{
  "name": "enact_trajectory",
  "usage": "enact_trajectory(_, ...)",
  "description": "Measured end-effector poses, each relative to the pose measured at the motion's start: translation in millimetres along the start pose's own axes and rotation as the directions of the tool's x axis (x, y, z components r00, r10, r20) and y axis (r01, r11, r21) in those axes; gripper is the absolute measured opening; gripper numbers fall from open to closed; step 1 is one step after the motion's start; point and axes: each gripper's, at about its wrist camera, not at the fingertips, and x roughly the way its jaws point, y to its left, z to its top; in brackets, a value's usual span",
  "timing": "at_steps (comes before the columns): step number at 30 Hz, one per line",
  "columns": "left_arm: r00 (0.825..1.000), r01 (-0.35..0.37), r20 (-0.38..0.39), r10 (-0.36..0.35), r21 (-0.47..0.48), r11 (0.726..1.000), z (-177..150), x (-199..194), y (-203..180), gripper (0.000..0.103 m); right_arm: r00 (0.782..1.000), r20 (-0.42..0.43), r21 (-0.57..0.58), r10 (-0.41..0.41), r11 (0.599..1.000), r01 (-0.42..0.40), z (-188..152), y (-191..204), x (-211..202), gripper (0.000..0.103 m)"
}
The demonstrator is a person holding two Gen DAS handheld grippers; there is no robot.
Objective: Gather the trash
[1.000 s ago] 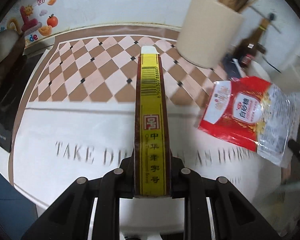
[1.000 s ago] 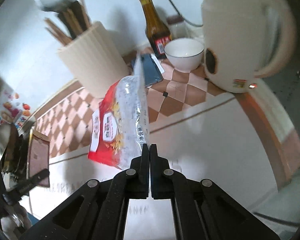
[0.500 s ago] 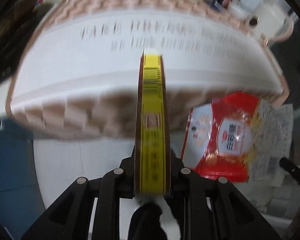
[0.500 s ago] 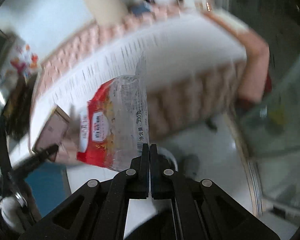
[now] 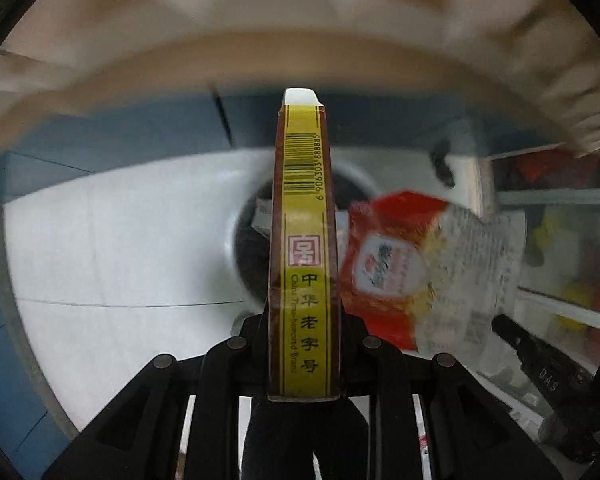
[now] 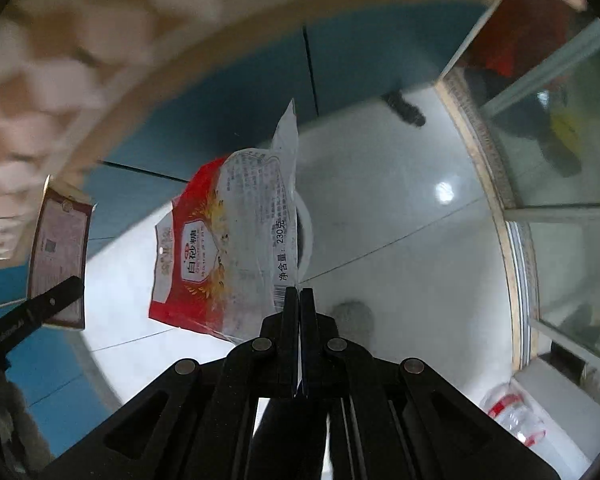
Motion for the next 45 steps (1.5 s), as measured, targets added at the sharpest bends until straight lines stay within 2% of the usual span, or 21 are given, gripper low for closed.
enact_trajectory(1,0.999,0.005,-0.032,-0.005,-0.004,1.0,5.1,35.7,-1.4,0.018,1.0,-0.004,0.004,-0.009,1.0,0.009,6.3,-2.1,31.5,0.0)
enact_trajectory(3,0.997,0.024,-0.072,-0.024,-0.011,1.0,2.9,81.4,-3.9,0.019,1.0,-0.021,0.004,-0.023,1.0,0.023,16.2,-4.3,77.5,0.0)
enact_trajectory(5,0.995,0.025,-0.101,-0.027,-0.02,0.999,3.1,112.4,-6.4,0.022,0.999,-0.038,0.004,-0.007,1.0,0.007,24.3,-6.6,116.3,0.0)
enact_trajectory(6,0.995,0.002,-0.103,-0.004,-0.013,1.0,2.4,125.1,-9.2,0.027,0.999,-0.044,-0.004,-0.003,1.0,0.003,26.3,-5.9,129.4,0.0)
enact_trajectory(7,0.995,-0.021,-0.099,0.021,-0.002,1.0,1.8,135.0,-12.8,0.048,0.999,-0.044,-0.016,0.005,1.0,-0.006,28.1,-3.9,141.0,0.001)
enact_trajectory(8,0.995,-0.031,-0.09,0.031,0.003,1.0,0.9,139.5,-12.2,0.076,0.998,-0.058,-0.032,0.016,0.999,-0.018,30.4,0.6,150.4,0.002)
enact_trajectory(9,0.997,-0.03,-0.074,0.029,-0.004,1.0,0.8,141.5,-12.4,0.083,0.997,-0.068,-0.037,0.028,0.999,-0.03,32.3,1.4,156.6,0.002)
enact_trajectory(12,0.998,-0.042,-0.039,0.041,-0.021,0.999,-1.0,135.0,-9.6,0.087,0.993,-0.096,-0.05,0.073,0.996,-0.078,31.9,9.0,167.3,0.027)
enact_trajectory(13,0.999,-0.045,-0.028,0.045,-0.022,0.999,-1.9,129.9,-7.4,0.101,0.987,-0.11,-0.048,0.116,0.991,-0.122,31.3,9.7,168.2,0.048)
enact_trajectory(14,0.998,-0.058,-0.017,0.057,-0.02,0.998,-3.8,124.1,-7.4,0.103,0.983,-0.112,-0.047,0.144,0.988,-0.15,31.3,8.6,166.4,0.063)
enact_trajectory(15,0.998,-0.068,0.0,0.068,-0.021,0.997,-6.1,115.4,-8.1,0.103,0.984,-0.099,-0.059,0.151,0.986,-0.157,30.2,8.8,161.2,0.068)
enact_trajectory(16,0.997,-0.071,0.017,0.071,-0.026,0.997,-8.4,106.2,-5.0,0.103,0.985,-0.086,-0.068,0.152,0.985,-0.158,29.6,9.7,154.1,0.078)
enact_trajectory(17,0.996,-0.087,0.034,0.088,-0.034,0.996,-11.9,93.6,-5.6,0.103,0.985,-0.068,-0.084,0.158,0.983,-0.163,29.6,8.0,144.6,0.094)
enact_trajectory(18,0.994,-0.096,0.044,0.098,-0.037,0.995,-15.3,84.7,-6.6,0.103,0.988,-0.052,-0.098,0.147,0.984,-0.152,28.8,7.9,137.0,0.101)
enact_trajectory(19,0.993,-0.104,0.058,0.106,-0.042,0.994,-20.4,74.1,-7.4,0.103,0.991,-0.027,-0.117,0.128,0.985,-0.13,28.5,8.4,128.8,0.103)
enact_trajectory(25,0.971,-0.171,0.157,0.181,-0.073,0.983,-51.1,-12.5,-8.5,0.103,0.997,0.073,-0.223,0.02,0.975,-0.003,19.5,7.1,68.1,0.103)
enact_trajectory(29,0.96,-0.18,0.199,0.197,-0.098,0.979,-83.5,-84.1,-21.8,0.103,0.991,0.131,-0.273,-0.009,0.961,0.045,3.3,7.9,0.2,0.103)
enact_trajectory(32,0.951,-0.178,0.237,0.197,-0.097,0.979,-107.5,-141.8,-36.3,0.103,0.984,0.178,-0.289,-0.01,0.955,0.062,-13.4,4.1,-65.0,0.103)
enact_trajectory(38,0.919,-0.18,0.339,0.203,-0.098,0.979,-163.7,-269.6,-66.2,0.103,0.961,0.277,-0.327,0.022,0.942,0.073,-53.4,8.0,-203.7,0.103)
enact_trajectory(40,0.912,-0.175,0.358,0.202,-0.107,0.979,-177.7,-299.9,-68.9,0.103,0.948,0.314,-0.339,0.043,0.938,0.069,-68.7,10.0,-256.1,0.103)
enact_trajectory(45,0.897,-0.138,0.405,0.178,-0.128,0.982,-210.1,-368.5,-69.8,0.103,0.922,0.378,-0.363,0.081,0.929,0.067,-105.3,19.3,-351.9,0.103)
